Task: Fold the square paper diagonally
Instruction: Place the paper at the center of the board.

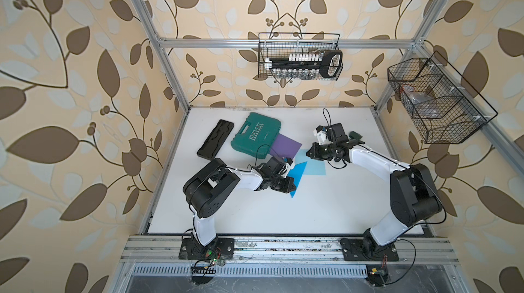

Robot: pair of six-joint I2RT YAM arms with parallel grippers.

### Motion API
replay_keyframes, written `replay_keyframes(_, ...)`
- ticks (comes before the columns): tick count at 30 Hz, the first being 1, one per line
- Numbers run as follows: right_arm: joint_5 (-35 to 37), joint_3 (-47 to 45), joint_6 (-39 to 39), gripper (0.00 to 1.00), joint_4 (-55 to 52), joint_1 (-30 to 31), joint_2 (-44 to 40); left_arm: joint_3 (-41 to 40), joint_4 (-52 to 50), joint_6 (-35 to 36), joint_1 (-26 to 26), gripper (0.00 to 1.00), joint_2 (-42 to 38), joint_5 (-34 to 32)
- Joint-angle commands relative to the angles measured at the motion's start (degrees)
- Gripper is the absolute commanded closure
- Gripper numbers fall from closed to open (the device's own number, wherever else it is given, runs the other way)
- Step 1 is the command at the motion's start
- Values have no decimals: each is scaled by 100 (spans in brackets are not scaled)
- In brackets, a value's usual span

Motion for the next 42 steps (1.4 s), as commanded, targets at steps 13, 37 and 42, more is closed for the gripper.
replay_keyframes(13,-73,-263,-1351,100,-1156,961,346,-206,-566,97,-57,100,-165,-147)
replay_keyframes(37,-518,-70,-1371,100,-1255,1070,780,-184,-643,139,-57,100,-160,-162)
replay_keyframes(42,-516,-13,-1294,100,-1237,1096,840,-176,-639,134,-57,100,-158,-171)
